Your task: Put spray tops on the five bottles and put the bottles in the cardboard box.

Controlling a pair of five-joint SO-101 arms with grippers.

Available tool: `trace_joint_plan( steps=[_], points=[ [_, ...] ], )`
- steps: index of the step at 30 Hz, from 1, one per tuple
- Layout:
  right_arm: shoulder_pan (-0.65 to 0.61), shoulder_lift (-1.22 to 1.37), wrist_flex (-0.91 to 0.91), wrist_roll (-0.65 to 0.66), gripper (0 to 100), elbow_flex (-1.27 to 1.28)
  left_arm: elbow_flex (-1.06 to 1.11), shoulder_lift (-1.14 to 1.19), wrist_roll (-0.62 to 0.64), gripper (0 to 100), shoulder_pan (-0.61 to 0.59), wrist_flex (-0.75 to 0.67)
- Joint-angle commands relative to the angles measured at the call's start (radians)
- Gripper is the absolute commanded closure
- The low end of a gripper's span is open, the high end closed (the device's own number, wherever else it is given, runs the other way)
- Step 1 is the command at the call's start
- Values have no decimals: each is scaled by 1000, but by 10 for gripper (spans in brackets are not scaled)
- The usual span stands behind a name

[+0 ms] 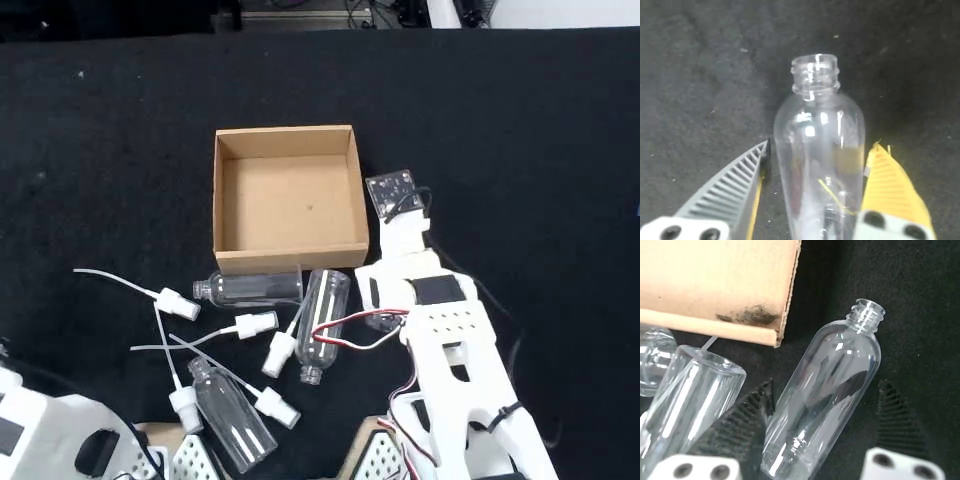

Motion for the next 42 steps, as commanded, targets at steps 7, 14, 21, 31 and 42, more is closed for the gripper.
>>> trace_joint_plan(
  steps=[7,14,21,31,42],
  points=[
    [21,-42,-20,2,711,-5,-54,2,-61,725,-18,-8],
    [21,-42,-18,2,711,-5,2,-6,-69,726,-22,-11],
    [21,-42,-18,2,711,-4,-18,-8,-71,720,-18,-11],
    [21,-42,-18,2,711,-4,12,2,-160,725,-16,-12],
    [26,-42,-18,2,711,-7,18,-9,-147,962,-4,-2]
  ],
)
